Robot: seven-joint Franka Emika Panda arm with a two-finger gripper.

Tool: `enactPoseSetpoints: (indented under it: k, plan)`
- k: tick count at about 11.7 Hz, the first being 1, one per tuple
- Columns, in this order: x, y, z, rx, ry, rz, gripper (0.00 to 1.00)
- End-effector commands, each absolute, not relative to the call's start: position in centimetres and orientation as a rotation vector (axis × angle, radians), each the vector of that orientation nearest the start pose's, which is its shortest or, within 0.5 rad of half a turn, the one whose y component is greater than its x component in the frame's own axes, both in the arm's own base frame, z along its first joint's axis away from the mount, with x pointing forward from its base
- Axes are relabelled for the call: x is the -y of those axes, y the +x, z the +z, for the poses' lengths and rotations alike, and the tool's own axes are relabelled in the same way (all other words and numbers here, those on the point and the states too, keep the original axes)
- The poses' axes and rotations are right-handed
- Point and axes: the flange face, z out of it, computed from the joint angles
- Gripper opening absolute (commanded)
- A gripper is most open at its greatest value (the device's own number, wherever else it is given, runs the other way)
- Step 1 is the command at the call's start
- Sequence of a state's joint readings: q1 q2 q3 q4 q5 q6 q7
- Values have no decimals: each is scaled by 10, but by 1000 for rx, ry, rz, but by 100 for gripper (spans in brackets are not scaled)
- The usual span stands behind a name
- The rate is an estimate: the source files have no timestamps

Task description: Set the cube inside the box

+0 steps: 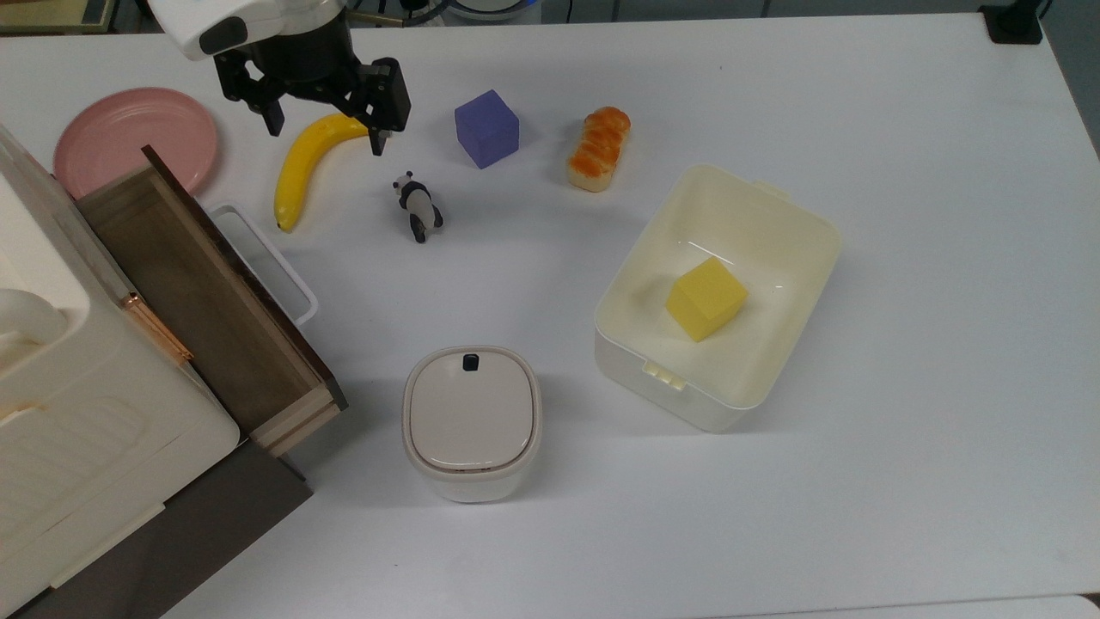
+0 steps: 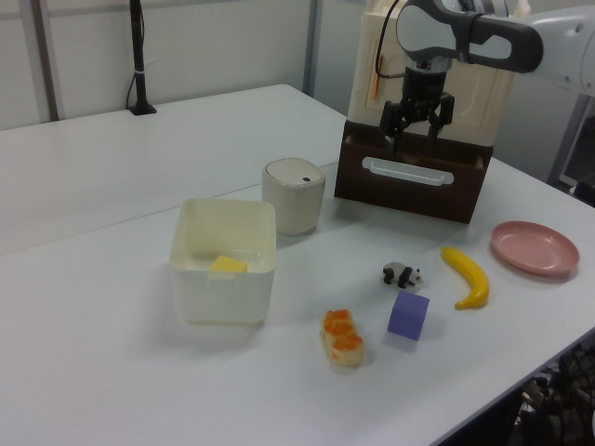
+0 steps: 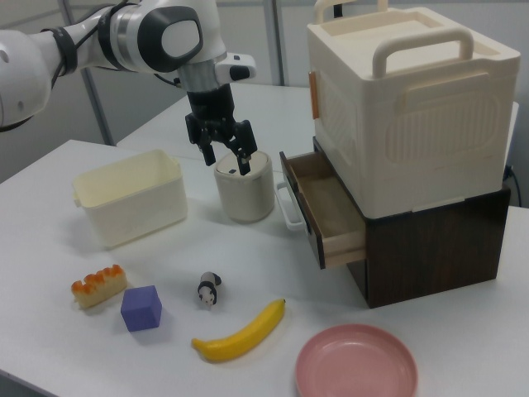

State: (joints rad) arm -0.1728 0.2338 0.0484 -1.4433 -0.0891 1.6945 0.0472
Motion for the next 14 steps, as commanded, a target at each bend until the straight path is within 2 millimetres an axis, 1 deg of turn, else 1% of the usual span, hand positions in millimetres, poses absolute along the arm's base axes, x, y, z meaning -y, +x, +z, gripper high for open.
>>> enactPoseSetpoints:
  k: [1, 8, 14]
  plan:
    - [95, 621, 560, -251, -3210, -28, 100]
    - [95, 620, 558, -250, -3210, -1, 100]
    - [96, 619, 561, -255, -3213, -8, 100]
